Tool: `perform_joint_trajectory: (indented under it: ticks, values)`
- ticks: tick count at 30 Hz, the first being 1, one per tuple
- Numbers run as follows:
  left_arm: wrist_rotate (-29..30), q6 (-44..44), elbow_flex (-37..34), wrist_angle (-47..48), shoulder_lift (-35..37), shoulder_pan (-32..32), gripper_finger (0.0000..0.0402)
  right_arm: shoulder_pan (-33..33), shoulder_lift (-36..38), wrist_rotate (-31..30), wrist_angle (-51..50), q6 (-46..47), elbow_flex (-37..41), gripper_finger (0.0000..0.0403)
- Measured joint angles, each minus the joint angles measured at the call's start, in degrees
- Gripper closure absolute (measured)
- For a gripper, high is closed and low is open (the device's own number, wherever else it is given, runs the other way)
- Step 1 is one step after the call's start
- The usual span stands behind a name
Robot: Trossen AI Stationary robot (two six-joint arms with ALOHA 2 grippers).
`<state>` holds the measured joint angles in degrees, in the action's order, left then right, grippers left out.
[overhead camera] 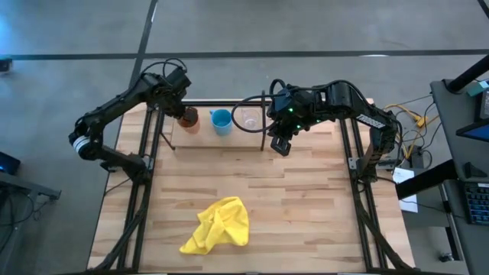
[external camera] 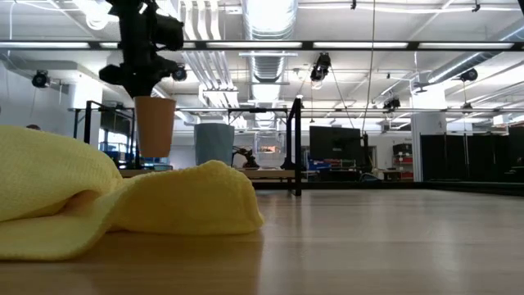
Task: Stack small to large cups/mugs on shelf
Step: Put the orange cup on the shelf
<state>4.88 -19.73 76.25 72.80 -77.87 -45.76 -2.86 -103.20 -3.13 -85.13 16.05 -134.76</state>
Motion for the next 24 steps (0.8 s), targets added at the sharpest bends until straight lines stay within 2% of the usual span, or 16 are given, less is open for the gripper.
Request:
perform_joint_trajectory:
  ticks: [12, 24]
  values:
    - [-0.9, 2.7, 0.0, -1.9, -5.3, 0.0, 0.0400, 0.0, 0.0, 0.0, -0.1, 0.0, 0.0, 0.0344]
    - [-1.1, 7.1, 0.0, -2.2, -6.2, 0.0, 0.0400, 0.0, 0.0, 0.0, -0.1, -0.1, 0.0, 0.0344]
